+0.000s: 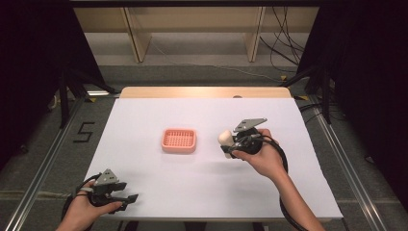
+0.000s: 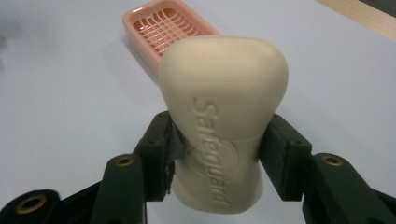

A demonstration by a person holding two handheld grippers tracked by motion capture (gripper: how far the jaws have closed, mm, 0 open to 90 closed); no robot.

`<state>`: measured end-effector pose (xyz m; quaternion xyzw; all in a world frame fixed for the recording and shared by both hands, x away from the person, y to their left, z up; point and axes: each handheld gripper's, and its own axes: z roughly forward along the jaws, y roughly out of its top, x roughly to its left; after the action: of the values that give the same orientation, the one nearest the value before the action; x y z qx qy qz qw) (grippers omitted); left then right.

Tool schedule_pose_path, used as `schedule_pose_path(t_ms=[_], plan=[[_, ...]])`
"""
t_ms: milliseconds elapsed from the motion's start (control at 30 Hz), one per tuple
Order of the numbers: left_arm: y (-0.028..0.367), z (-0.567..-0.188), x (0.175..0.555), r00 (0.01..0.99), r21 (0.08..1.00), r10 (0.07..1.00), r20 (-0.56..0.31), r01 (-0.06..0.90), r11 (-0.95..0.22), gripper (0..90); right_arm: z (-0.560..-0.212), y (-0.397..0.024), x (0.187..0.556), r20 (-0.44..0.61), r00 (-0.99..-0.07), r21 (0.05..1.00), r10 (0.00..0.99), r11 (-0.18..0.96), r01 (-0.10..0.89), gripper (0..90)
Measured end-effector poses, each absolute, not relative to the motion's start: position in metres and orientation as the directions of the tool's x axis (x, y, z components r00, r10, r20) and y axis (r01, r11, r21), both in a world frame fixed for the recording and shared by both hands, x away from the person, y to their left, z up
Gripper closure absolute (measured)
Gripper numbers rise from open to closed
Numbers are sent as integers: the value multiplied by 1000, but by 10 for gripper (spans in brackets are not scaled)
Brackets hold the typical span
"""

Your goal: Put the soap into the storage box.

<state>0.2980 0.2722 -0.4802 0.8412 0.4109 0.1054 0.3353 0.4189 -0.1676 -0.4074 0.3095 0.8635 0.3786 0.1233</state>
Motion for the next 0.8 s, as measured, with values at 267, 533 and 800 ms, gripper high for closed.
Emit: schedule_pose_path(t_ms=[267,533,800], plan=[[272,-480,298,639,651,763,-100,621,-436,338,-407,-163,421,23,-776,741,630,510,437,501],[272,-480,298,640,653,762,-98,619,-435,337,-405,-161,423,24,-776,727,630,522,446,501],[272,-480,298,639,653,762,-100,620,-435,338,-405,-157,427,7,-786,736,619,529,423,501]])
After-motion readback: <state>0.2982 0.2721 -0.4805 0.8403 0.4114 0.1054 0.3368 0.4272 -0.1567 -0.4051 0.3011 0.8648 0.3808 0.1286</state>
